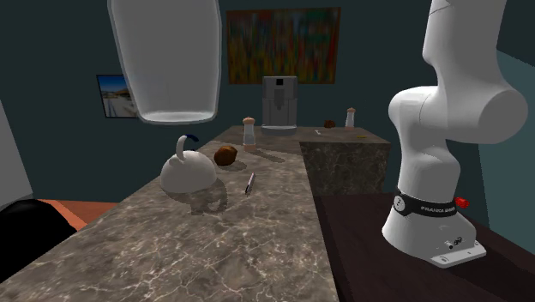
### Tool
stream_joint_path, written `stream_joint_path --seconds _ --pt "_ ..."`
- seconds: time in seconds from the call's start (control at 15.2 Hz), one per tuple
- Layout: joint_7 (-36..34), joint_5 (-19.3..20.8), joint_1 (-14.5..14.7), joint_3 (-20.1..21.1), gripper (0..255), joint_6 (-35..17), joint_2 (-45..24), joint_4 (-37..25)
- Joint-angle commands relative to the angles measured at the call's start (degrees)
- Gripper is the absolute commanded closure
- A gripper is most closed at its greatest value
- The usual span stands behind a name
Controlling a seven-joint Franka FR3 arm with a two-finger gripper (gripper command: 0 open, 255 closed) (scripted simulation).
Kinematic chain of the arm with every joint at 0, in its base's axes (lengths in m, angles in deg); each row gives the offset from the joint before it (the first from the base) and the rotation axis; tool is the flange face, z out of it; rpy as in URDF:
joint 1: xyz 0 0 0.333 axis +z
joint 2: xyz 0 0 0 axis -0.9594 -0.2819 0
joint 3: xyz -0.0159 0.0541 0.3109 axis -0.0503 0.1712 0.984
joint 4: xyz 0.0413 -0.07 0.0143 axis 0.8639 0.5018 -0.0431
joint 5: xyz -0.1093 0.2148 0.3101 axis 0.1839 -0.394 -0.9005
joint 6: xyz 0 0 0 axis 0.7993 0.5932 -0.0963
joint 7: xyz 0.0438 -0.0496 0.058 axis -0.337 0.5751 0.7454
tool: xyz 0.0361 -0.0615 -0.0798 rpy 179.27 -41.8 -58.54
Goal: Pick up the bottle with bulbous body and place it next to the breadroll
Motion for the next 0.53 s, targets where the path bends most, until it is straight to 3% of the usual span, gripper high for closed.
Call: stream_joint_path --seconds 0.0,0.2,0.46 --pt "-0.2 0.4 0.2 0.2 255 2.2 -1.4 -3.6" --pt "-0.5 1.0 0.5 0.4 255 5.0 -3.3 -8.2" --pt "5.9 -0.6 -3.2 -2.9 255 0.8 2.6 1.6"
